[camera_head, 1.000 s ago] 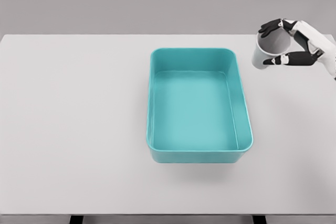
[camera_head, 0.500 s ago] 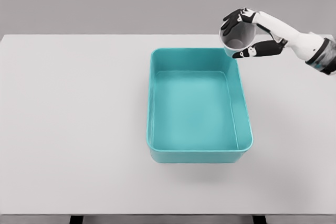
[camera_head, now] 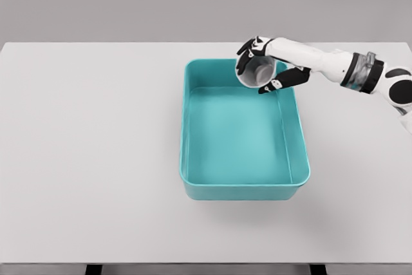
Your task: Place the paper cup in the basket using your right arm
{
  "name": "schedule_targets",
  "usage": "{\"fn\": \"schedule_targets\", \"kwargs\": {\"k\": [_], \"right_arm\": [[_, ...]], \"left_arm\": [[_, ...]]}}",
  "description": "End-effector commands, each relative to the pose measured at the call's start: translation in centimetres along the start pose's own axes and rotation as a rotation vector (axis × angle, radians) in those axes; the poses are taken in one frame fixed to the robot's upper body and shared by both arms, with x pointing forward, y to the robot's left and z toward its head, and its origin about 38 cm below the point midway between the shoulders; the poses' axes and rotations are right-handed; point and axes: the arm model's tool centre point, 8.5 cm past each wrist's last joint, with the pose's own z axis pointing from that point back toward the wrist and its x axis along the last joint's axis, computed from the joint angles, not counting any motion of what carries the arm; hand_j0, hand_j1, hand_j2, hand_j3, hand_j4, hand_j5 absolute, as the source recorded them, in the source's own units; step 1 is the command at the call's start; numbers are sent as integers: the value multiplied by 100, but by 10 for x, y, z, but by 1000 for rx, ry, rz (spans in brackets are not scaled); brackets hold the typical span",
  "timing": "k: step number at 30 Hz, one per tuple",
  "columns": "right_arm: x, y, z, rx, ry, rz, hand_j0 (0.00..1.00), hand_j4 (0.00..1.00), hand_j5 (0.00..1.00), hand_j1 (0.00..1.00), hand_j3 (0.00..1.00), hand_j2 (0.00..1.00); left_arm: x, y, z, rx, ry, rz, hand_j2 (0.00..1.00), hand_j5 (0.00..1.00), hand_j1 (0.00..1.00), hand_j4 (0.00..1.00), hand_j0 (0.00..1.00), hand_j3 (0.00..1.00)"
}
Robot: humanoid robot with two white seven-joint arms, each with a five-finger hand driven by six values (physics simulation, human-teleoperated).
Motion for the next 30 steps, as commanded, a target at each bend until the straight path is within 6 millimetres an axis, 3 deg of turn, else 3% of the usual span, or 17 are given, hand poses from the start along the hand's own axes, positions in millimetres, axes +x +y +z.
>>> {"fn": "schedule_targets", "kwargs": {"k": [1, 2, 8, 10, 13, 22, 24, 27, 28, 30], "right_arm": [[0, 9, -7, 37, 2, 27, 52, 52, 52, 52, 52, 52], [1, 11, -11, 45, -1, 37, 59, 59, 59, 59, 59, 59], [-1, 16, -13, 105, 23, 114, 63, 63, 63, 63, 63, 63], [-2, 17, -14, 129, 36, 153, 75, 75, 75, 75, 75, 75], [-2, 16, -15, 154, 48, 198, 100, 100, 100, 100, 100, 100], [1, -1, -14, 145, 53, 235, 100, 100, 100, 100, 100, 100], [3, -10, -14, 137, 55, 252, 100, 100, 100, 100, 100, 100], [8, -53, 3, 106, 90, 329, 100, 100, 100, 100, 100, 100], [10, -71, 17, 80, 117, 363, 100, 100, 100, 100, 100, 100], [4, -98, 64, -38, 200, 404, 100, 100, 100, 100, 100, 100]], "left_arm": [[2, 0, 0, 0, -3, 1, 100, 100, 100, 100, 100, 100], [2, 0, 0, 0, -3, 1, 100, 100, 100, 100, 100, 100], [0, 0, 0, 0, 0, 0, 100, 100, 100, 100, 100, 100], [2, 0, 0, 0, -3, -1, 100, 100, 100, 100, 100, 100], [0, 0, 0, 0, 0, -1, 100, 100, 100, 100, 100, 100], [2, 0, 0, 0, -3, -1, 100, 100, 100, 100, 100, 100], [2, 0, 0, 0, -3, -1, 100, 100, 100, 100, 100, 100], [2, 0, 0, 0, -3, 1, 100, 100, 100, 100, 100, 100], [2, 0, 0, 0, -3, -1, 100, 100, 100, 100, 100, 100], [2, 0, 0, 0, -3, -1, 100, 100, 100, 100, 100, 100]]}}
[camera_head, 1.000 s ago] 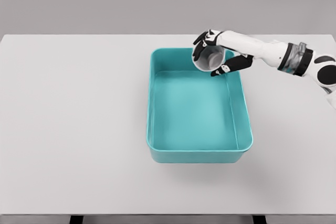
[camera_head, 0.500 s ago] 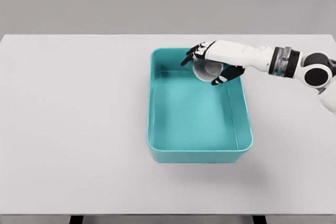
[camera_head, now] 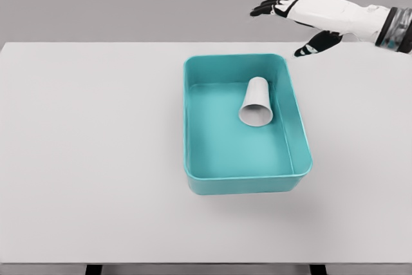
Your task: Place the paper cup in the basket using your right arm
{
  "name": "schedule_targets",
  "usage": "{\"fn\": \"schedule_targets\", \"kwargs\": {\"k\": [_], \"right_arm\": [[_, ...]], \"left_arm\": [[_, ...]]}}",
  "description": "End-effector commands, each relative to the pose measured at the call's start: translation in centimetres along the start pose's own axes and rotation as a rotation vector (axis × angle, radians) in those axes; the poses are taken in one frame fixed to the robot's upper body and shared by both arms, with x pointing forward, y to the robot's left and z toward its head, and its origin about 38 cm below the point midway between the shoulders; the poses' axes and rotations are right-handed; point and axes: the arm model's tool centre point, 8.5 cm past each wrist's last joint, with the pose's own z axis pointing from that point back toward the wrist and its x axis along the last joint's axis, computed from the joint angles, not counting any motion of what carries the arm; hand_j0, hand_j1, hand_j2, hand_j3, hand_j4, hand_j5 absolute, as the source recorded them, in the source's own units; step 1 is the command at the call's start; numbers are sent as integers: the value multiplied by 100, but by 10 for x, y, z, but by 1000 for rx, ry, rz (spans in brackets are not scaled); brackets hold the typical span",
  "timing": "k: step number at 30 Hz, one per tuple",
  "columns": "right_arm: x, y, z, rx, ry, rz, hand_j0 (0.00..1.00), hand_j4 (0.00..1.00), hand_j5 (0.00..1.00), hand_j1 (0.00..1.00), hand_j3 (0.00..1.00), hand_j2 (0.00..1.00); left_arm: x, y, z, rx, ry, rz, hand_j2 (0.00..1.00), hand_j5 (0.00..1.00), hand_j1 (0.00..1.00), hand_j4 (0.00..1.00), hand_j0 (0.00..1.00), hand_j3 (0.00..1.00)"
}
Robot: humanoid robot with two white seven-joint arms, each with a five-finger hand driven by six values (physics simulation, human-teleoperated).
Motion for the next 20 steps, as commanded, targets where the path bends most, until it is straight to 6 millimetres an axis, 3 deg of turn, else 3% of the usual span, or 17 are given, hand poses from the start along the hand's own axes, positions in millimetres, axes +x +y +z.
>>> {"fn": "schedule_targets", "kwargs": {"k": [1, 2, 4, 7, 10, 20], "right_arm": [[-19, -13, 43, -55, 95, 21, 100, 100, 100, 100, 100, 100], [-27, 6, 71, -11, 151, 1, 100, 100, 100, 100, 100, 100], [-29, 41, 82, 46, 172, -49, 100, 100, 100, 100, 100, 100], [-35, 65, 113, 165, 237, -13, 100, 100, 100, 100, 100, 100], [-34, 85, 116, 271, 245, 65, 100, 100, 100, 100, 100, 100], [-31, 96, 120, 291, 242, 50, 100, 100, 100, 100, 100, 100]], "left_arm": [[0, 0, 0, 0, 0, 1, 100, 100, 100, 100, 100, 100], [0, 0, 0, 0, 0, 1, 100, 100, 100, 100, 100, 100], [2, 0, 0, 0, -3, 1, 100, 100, 100, 100, 100, 100], [2, 0, 0, 0, -3, 1, 100, 100, 100, 100, 100, 100], [2, 0, 0, 0, -3, 1, 100, 100, 100, 100, 100, 100], [-11, 0, 0, 0, 25, 3, 100, 100, 100, 100, 100, 100]]}}
